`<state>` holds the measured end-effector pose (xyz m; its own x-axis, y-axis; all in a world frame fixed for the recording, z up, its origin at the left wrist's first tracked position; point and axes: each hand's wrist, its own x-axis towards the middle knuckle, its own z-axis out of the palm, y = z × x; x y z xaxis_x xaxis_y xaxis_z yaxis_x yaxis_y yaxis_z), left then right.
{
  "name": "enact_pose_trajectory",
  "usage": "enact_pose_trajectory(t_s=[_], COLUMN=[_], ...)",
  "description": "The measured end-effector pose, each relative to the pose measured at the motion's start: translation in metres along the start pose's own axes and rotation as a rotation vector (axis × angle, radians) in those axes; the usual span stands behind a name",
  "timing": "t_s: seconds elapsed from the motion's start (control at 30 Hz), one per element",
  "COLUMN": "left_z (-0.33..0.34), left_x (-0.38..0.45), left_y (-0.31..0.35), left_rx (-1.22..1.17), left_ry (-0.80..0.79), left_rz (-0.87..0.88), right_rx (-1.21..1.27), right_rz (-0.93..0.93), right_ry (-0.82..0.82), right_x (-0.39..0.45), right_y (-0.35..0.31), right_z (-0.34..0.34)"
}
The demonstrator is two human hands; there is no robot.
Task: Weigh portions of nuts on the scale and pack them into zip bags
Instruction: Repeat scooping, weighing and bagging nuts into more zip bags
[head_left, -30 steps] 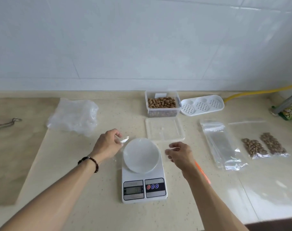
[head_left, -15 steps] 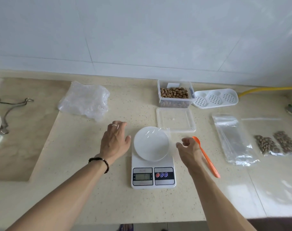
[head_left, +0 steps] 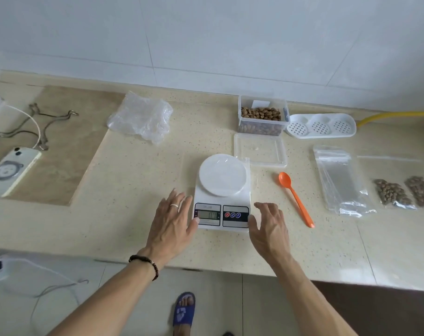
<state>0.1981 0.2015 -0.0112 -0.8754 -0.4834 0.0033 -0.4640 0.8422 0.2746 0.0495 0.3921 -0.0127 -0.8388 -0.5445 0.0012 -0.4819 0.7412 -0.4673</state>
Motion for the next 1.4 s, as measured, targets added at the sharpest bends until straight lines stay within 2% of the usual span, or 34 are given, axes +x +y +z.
enact_pose_trajectory(t_s=[0.13, 0.33, 0.6, 0.8, 1.0, 1.23, 1.4], left_z=[0.018, 0.032, 0.032, 0.034, 0.037, 0.037, 0.024], left_x=[-0.019, -0.031, -0.031, -0.028, -0.029, -0.029, -0.027], left_y=[0.007, 0.012, 0.013, 0.015, 0.015, 0.016, 0.023], left_rx=[0.027, 0.001, -0.015, -0.025, -0.037, -0.04, -0.032], left_ry=[-0.082, -0.099, -0.075, -0.113, -0.114, -0.109, -0.114], left_rz=[-0.028, -0.076, -0.09, -0.106, -0.105, -0.109, -0.107], right_rx=[-0.077, -0.191, -0.23, -0.227, -0.196, -0.197, -0.139], right_rz=[-0.044, -0.104, -0.115, -0.127, -0.121, -0.133, -0.144], right_ry=[-0.106, -0.233, -0.255, -0.257, -0.219, -0.264, -0.194], right_x=[-0.02, -0.031, -0.03, -0.025, -0.021, -0.019, -0.017], right_y=[0.004, 0.001, -0.004, -0.005, -0.002, -0.004, -0.006], right_z=[0.006, 0.007, 0.01, 0.012, 0.015, 0.011, 0.002])
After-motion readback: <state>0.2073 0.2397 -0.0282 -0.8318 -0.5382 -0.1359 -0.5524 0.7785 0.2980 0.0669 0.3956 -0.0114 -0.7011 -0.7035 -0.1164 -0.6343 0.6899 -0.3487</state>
